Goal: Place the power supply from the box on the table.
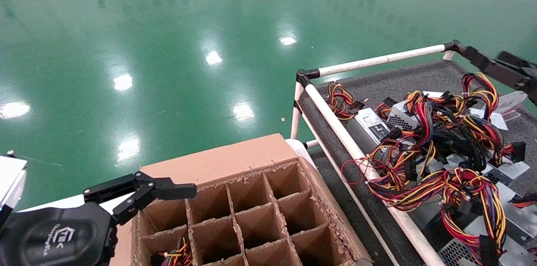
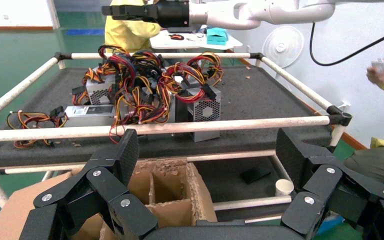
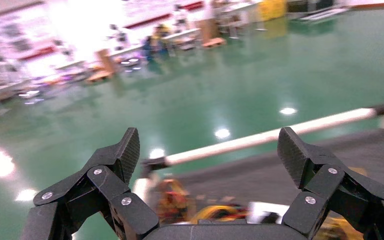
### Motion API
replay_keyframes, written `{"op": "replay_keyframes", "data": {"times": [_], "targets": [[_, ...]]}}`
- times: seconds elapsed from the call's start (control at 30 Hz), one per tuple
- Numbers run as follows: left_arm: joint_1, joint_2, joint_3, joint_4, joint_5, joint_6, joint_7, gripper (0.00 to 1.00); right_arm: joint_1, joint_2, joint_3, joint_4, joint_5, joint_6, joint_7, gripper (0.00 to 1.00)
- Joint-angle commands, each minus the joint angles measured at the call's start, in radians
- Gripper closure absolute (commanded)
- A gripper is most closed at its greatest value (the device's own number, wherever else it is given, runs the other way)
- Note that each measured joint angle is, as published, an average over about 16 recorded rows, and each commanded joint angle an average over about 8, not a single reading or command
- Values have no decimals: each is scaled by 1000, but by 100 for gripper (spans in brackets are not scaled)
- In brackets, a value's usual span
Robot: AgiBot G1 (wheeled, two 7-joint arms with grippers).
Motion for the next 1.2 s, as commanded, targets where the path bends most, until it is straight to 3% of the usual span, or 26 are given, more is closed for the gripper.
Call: {"op": "replay_keyframes", "data": {"times": [0.03,1.2], "targets": [[0,0,0,0,0,0,0,0,-18,3,29,41,-29,-17,12,0],[0,0,0,0,0,0,0,0,-327,59,525,727,-513,-301,222,0]]}}
